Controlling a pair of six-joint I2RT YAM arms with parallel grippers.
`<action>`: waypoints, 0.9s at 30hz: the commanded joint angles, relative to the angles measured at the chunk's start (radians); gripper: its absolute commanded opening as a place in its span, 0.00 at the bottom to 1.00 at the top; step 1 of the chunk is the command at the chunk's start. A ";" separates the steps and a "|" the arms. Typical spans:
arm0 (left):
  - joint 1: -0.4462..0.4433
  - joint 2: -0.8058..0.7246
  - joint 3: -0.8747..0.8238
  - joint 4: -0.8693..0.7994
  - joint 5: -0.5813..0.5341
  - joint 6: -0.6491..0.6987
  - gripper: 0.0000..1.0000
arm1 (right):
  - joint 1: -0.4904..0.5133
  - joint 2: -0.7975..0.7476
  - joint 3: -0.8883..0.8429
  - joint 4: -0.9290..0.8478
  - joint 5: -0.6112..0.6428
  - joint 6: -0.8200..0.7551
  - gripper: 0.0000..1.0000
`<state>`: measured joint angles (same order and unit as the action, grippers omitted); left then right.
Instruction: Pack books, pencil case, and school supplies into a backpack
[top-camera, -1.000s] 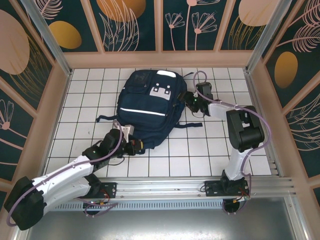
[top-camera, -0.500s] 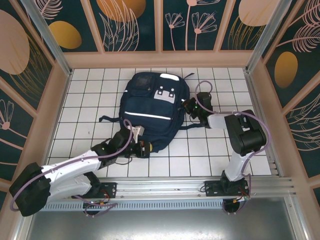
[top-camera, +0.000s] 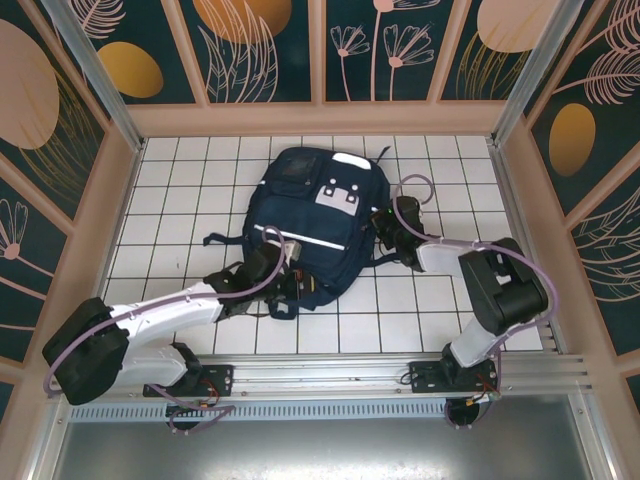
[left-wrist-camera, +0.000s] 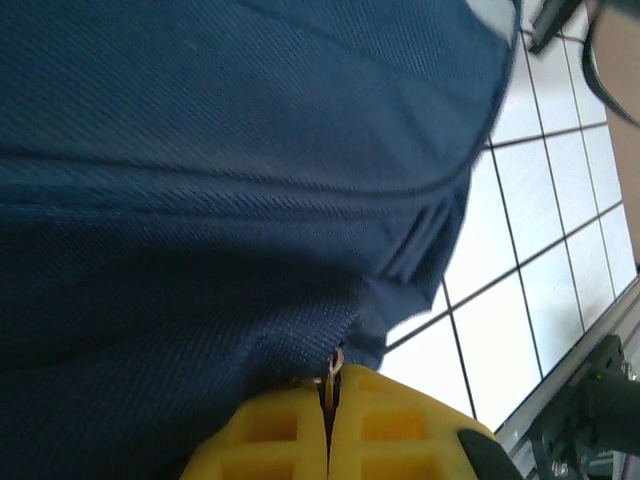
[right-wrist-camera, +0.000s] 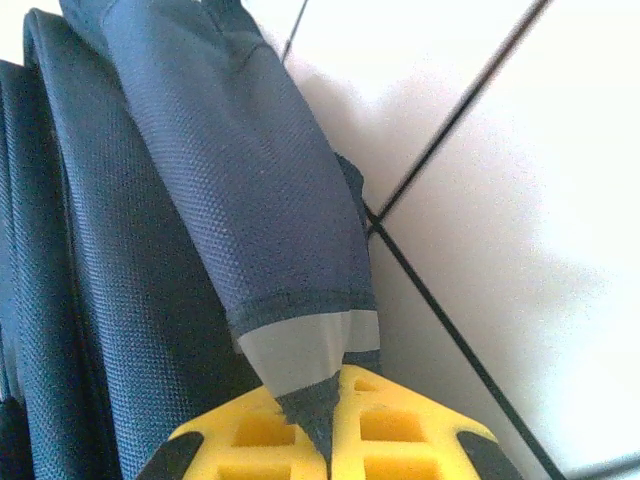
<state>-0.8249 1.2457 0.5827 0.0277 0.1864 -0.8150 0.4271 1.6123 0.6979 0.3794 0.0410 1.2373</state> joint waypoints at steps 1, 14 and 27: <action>0.103 -0.074 0.019 -0.001 -0.045 0.057 0.00 | 0.071 -0.074 -0.026 -0.174 0.051 0.007 0.00; 0.245 -0.203 -0.049 -0.152 -0.029 0.171 0.00 | 0.294 -0.402 0.095 -0.779 0.282 -0.561 0.75; 0.246 -0.446 -0.313 0.003 -0.040 0.087 0.00 | 0.157 0.095 0.761 -0.841 -0.409 -1.071 0.64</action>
<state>-0.5804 0.8547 0.3096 -0.0330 0.1368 -0.6998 0.6243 1.5547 1.3426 -0.3897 -0.1379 0.2913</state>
